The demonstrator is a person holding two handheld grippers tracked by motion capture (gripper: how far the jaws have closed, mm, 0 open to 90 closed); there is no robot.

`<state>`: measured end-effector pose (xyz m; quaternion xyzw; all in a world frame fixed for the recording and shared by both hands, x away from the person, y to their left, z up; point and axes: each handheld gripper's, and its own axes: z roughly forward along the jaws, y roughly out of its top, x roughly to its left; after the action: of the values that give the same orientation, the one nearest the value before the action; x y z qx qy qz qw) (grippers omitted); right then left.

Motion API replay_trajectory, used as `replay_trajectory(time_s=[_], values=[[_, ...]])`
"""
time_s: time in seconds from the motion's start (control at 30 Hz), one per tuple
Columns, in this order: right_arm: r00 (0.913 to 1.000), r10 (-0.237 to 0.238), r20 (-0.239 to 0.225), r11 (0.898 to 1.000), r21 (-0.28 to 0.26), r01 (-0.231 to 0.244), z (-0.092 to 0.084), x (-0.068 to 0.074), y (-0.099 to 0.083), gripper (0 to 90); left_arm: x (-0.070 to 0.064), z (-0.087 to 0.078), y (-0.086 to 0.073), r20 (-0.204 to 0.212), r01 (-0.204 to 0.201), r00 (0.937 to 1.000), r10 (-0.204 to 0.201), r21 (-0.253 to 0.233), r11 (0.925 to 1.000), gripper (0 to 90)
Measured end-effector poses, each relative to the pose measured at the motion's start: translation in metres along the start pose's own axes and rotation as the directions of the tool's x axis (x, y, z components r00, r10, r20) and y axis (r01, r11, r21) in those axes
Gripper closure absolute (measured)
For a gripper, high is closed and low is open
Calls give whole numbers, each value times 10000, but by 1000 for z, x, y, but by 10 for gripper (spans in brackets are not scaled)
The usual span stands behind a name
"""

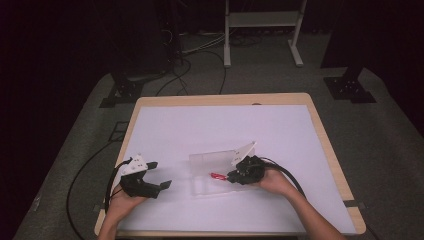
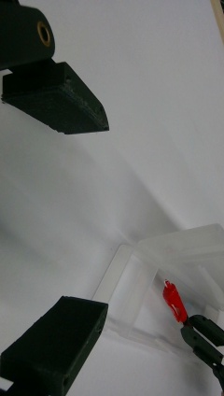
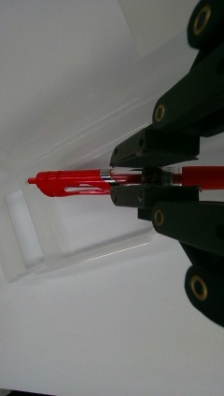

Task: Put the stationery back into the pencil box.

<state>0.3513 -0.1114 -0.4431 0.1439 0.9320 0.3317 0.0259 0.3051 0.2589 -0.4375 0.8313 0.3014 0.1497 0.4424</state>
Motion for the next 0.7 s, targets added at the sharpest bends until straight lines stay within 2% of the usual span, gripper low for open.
replay_trajectory(time_s=[0.13, 0.7], values=[[9999, -117, -29, 9998, 129, 117, 3, 0, 0, 787, -1, 0, 1, 18, 0, 10000, 1, -39, 10000, 108], [9998, -10, -198, 9995, 327, 16, 10, -1, -4, 786, -1, 0, 1, 37, 18, 10000, -18, -84, 10000, 108]])
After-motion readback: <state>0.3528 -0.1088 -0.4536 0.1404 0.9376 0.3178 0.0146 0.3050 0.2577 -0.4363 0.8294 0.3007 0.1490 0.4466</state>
